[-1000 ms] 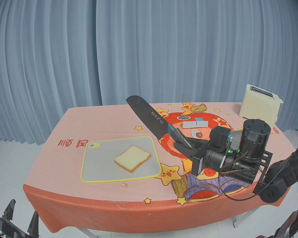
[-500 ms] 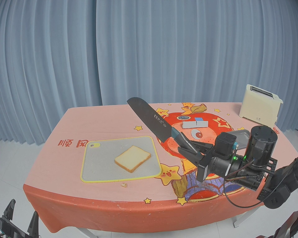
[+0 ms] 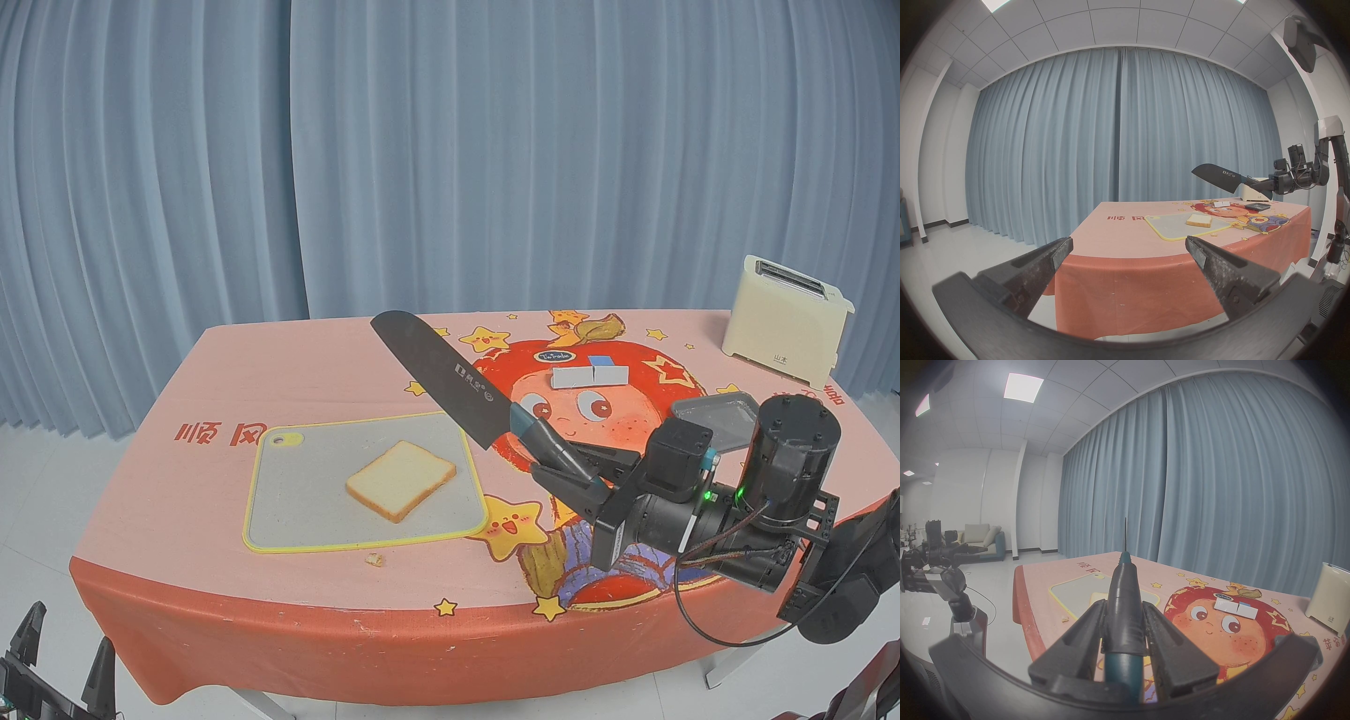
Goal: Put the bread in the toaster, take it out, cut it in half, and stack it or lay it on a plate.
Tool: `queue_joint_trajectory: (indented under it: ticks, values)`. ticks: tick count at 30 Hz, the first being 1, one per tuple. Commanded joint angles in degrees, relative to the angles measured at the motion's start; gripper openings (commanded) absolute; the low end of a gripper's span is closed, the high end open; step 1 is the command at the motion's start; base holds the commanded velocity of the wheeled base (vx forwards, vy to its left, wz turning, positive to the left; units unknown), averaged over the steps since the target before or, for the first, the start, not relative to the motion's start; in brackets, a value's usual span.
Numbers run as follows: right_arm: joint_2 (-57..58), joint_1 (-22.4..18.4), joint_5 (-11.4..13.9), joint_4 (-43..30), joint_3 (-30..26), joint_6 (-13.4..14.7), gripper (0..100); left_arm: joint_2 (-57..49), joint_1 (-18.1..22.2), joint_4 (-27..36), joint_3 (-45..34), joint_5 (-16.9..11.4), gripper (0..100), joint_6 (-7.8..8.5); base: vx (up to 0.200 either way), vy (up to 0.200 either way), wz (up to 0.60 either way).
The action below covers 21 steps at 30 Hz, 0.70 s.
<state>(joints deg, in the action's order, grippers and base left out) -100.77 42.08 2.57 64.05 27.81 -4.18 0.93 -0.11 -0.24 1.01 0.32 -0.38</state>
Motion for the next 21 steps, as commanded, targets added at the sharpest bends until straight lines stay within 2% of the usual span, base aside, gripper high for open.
queue_joint_trajectory:
  ticks: [1,18,20,21]
  values:
    - [-0.1,0.5,0.1,0.0,0.1,0.0,0,-0.8,-0.1,-0.1,-1.0,0.0,100,-0.06,0.0,0.0,0.0]
    - [-0.2,0.6,0.0,0.0,-0.1,0.0,0,-0.8,-0.1,-1.3,-1.0,-0.3,100,0.38,0.0,0.0,0.0]
    - [-0.2,0.6,-0.1,0.0,-0.1,0.0,0,-0.8,-0.1,-2.1,-1.0,-0.6,100,0.55,0.0,0.0,0.0]
    - [0.0,0.6,-0.1,0.0,-0.2,-0.1,0,-0.8,-0.1,-6.1,-1.0,-0.7,100,1.7,0.0,0.0,0.0]
